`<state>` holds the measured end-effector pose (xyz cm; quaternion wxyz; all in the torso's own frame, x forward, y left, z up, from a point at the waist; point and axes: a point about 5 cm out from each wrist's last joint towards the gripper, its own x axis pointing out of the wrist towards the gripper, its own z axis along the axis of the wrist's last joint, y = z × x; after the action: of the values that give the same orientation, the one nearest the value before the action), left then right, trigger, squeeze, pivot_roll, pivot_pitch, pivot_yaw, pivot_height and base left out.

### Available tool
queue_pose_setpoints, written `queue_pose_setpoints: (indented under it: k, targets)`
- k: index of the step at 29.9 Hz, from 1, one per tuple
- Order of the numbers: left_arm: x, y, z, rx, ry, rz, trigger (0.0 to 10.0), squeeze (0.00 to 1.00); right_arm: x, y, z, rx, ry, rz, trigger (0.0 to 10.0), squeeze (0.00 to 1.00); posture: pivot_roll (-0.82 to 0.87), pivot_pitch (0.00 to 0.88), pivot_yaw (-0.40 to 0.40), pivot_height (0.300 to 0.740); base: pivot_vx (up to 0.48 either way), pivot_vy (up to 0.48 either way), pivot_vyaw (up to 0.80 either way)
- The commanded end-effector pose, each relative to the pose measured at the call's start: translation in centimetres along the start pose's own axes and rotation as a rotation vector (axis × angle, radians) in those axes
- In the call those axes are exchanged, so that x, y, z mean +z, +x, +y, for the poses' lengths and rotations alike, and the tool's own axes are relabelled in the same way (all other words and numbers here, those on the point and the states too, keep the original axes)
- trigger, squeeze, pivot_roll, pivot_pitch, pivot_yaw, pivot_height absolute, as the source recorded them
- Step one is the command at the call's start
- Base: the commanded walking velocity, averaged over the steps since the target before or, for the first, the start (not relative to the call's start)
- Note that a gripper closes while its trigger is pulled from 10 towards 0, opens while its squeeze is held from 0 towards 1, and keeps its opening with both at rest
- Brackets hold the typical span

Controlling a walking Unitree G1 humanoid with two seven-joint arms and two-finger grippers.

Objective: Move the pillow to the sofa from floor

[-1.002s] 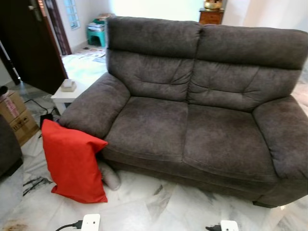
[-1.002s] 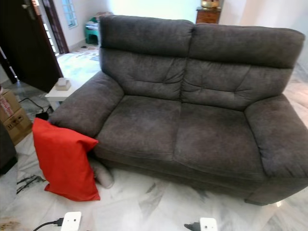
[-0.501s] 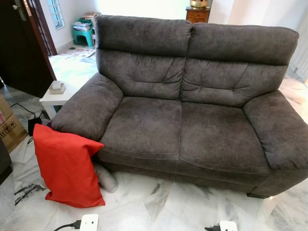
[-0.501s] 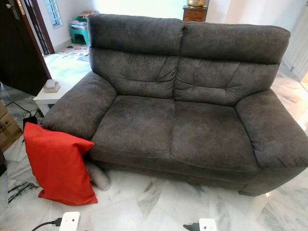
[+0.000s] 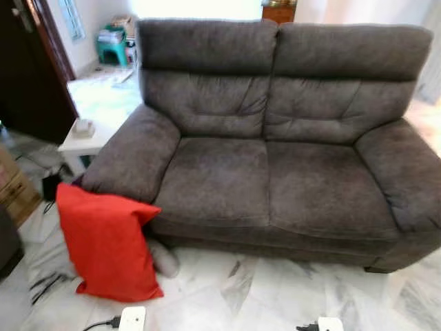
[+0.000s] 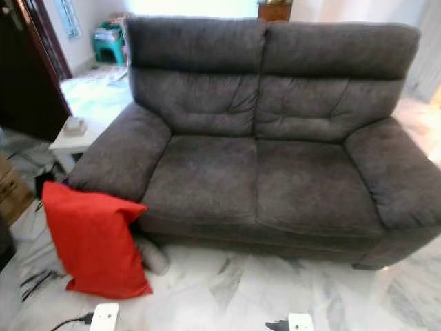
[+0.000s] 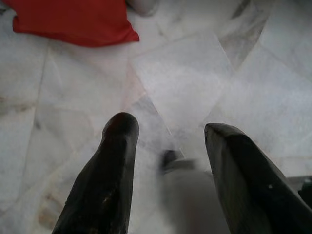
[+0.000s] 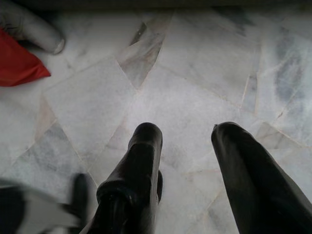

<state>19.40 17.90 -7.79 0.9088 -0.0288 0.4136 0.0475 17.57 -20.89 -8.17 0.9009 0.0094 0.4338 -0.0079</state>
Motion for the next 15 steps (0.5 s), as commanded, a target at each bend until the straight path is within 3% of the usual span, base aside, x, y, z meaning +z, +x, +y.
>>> queue_pose_setpoints:
  k: [1, 15]
  targets:
    - [-2.81, -2.02, 8.33, 0.138, 0.033, 0.13, 10.0, 0.0, 1.01, 0.87, 3.56, 0.102, 0.272, 0.043, 10.0, 0.0, 0.12, 0.0, 0.014, 0.74, 0.0, 0.48, 0.0]
    - [-2.97, -1.94, 7.85, 0.135, 0.034, 0.133, 10.0, 0.0, 1.01, 0.88, 3.65, 0.106, 0.271, 0.044, 10.0, 0.0, 0.12, 0.0, 0.015, 0.74, 0.0, 0.48, 0.0]
